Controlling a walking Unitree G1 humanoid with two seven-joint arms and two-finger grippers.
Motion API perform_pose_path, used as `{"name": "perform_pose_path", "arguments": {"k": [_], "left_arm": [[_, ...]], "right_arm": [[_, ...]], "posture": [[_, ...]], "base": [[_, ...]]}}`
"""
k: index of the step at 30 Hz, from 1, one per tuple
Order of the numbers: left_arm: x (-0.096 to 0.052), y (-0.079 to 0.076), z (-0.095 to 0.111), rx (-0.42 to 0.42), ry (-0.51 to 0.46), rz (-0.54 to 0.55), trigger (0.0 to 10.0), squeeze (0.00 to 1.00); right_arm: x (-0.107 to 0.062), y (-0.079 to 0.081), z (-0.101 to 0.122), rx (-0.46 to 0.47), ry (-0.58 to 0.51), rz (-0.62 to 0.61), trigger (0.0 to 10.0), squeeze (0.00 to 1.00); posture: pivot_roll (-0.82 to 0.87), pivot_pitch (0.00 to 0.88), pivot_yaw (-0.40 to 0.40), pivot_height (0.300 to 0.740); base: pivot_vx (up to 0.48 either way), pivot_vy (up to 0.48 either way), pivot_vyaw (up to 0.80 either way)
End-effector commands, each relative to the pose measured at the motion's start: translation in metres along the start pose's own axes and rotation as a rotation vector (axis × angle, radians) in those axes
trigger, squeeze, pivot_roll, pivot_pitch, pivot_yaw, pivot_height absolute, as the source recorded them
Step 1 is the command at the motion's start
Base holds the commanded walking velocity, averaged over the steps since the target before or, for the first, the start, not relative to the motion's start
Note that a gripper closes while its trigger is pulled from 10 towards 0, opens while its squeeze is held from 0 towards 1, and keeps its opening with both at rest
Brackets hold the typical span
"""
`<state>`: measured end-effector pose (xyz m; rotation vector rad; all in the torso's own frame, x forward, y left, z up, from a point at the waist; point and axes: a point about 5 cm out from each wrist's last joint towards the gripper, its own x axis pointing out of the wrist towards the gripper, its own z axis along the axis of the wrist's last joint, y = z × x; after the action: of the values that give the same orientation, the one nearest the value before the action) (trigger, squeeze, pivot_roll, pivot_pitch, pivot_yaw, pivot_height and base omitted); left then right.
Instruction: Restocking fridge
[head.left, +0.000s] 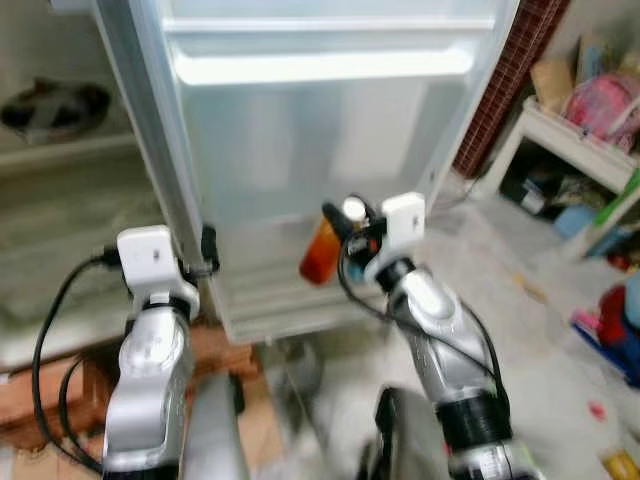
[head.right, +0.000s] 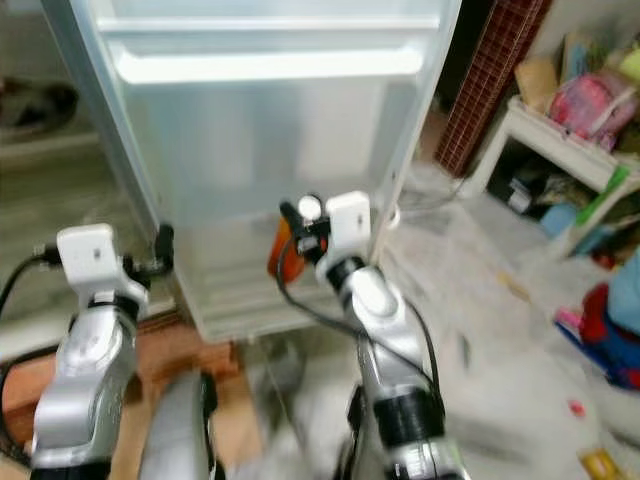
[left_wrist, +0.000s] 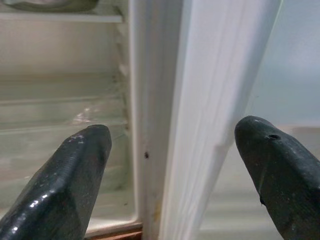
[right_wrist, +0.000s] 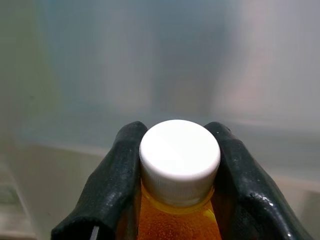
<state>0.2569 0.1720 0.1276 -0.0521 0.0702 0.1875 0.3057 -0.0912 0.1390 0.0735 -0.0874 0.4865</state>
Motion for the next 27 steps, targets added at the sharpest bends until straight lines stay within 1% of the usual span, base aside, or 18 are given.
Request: {"name": "perform_pose_path", "arguments": {"k": [1, 3, 4, 5, 7, 8, 10, 12, 14, 16, 17, 20, 21, 23, 24, 25, 26, 27], "left_arm": [[-0.005, 0.004, 0.0, 0.023, 0.01, 0.025, 10.0, 0.0], [-0.011, 0.005, -0.001, 0.024, 0.02, 0.035, 10.0, 0.0], [-0.011, 0.005, -0.001, 0.024, 0.02, 0.035, 10.0, 0.0], [-0.015, 0.004, 0.0, 0.008, 0.029, 0.032, 10.0, 0.0], [-0.017, 0.004, 0.004, -0.002, 0.021, 0.028, 10.0, 0.0], [-0.017, 0.004, 0.007, 0.019, -0.002, 0.008, 10.0, 0.0], [-0.016, 0.007, 0.005, 0.061, -0.012, -0.005, 10.0, 0.0], [-0.018, 0.015, -0.002, 0.083, -0.004, -0.01, 10.0, 0.0], [-0.023, 0.024, -0.012, 0.132, 0.026, -0.036, 10.0, 0.0], [-0.032, 0.029, -0.018, 0.157, 0.049, -0.096, 10.0, 0.0], [-0.037, 0.033, -0.024, 0.213, 0.068, -0.136, 10.0, 0.0], [-0.041, 0.036, -0.029, 0.235, 0.079, -0.158, 10.0, 0.0], [-0.046, 0.034, -0.03, 0.265, 0.07, -0.18, 10.0, 0.0], [-0.054, 0.033, -0.034, 0.275, 0.063, -0.191, 10.0, 0.0], [-0.054, 0.033, -0.034, 0.275, 0.063, -0.191, 10.0, 0.0], [-0.058, 0.033, -0.035, 0.268, 0.068, -0.19, 10.0, 0.0], [-0.064, 0.029, -0.037, 0.274, 0.074, -0.219, 10.0, 0.0], [-0.064, 0.029, -0.037, 0.274, 0.074, -0.219, 10.0, 0.0]], "right_arm": [[0.0, -0.003, 0.006, -0.002, -0.037, -0.011, 10.0, 0.0], [-0.001, -0.005, 0.004, -0.006, -0.034, -0.006, 10.0, 0.0], [-0.001, -0.005, 0.004, -0.006, -0.034, -0.006, 10.0, 0.0], [0.002, -0.005, 0.005, -0.009, -0.037, 0.001, 10.0, 0.0], [0.006, -0.004, 0.008, -0.019, -0.046, 0.019, 10.0, 0.0], [0.01, -0.003, 0.009, -0.034, -0.049, 0.039, 10.0, 0.0], [0.014, -0.001, 0.007, -0.044, -0.046, 0.05, 10.0, 0.0], [0.018, 0.004, 0.006, -0.055, -0.057, 0.068, 10.0, 0.0], [0.023, 0.012, 0.01, -0.076, -0.078, 0.093, 10.0, 0.0], [0.027, 0.021, 0.016, -0.09, -0.107, 0.114, 10.0, 0.0], [0.03, 0.024, 0.021, -0.102, -0.127, 0.124, 10.0, 0.0], [0.034, 0.025, 0.021, -0.108, -0.133, 0.126, 10.0, 0.0], [0.035, 0.022, 0.02, -0.115, -0.134, 0.122, 10.0, 0.0], [0.037, 0.016, 0.017, -0.128, -0.134, 0.09, 10.0, 0.0], [0.037, 0.016, 0.017, -0.128, -0.134, 0.09, 10.0, 0.0], [0.037, 0.013, 0.017, -0.129, -0.136, 0.073, 10.0, 0.0], [0.039, 0.011, 0.018, -0.124, -0.138, 0.06, 10.0, 0.0], [0.039, 0.011, 0.018, -0.124, -0.138, 0.06, 10.0, 0.0]], "posture": [[0.09, 0.001, -0.052, 0.543], [0.1, 0.0, -0.054, 0.543], [0.1, 0.0, -0.054, 0.543], [0.11, 0.0, -0.056, 0.543], [0.12, 0.004, -0.067, 0.543], [0.13, 0.006, -0.077, 0.543], [0.13, 0.0, -0.083, 0.543], [0.13, 0.0, -0.079, 0.543], [0.12, 0.0, -0.071, 0.543], [0.12, 0.026, -0.053, 0.543], [0.12, 0.031, -0.051, 0.543], [0.11, 0.06, -0.042, 0.543], [0.12, 0.08, -0.035, 0.543], [0.12, 0.087, -0.042, 0.543], [0.12, 0.087, -0.042, 0.543], [0.12, 0.095, -0.054, 0.543], [0.14, 0.104, -0.072, 0.543], [0.14, 0.104, -0.072, 0.543]], "base": [[0.0, 0.0, 0.0], [0.0, 0.0, 0.0], [0.0, 0.0, 0.0], [0.0, 0.0, 0.0], [0.0, 0.0, 0.0], [0.0, 0.0, 0.0], [0.0, 0.0, 0.0], [0.0, 0.0, 0.0], [0.0, 0.0, 0.0], [0.0, 0.0, 0.0], [0.0, 0.0, 0.0], [0.0, 0.0, 0.0], [0.0, 0.0, 0.0], [0.0, 0.0, 0.0], [0.0, 0.0, 0.0], [0.0, 0.0, 0.0], [0.0, 0.0, 0.0], [0.0, 0.0, 0.0]]}}
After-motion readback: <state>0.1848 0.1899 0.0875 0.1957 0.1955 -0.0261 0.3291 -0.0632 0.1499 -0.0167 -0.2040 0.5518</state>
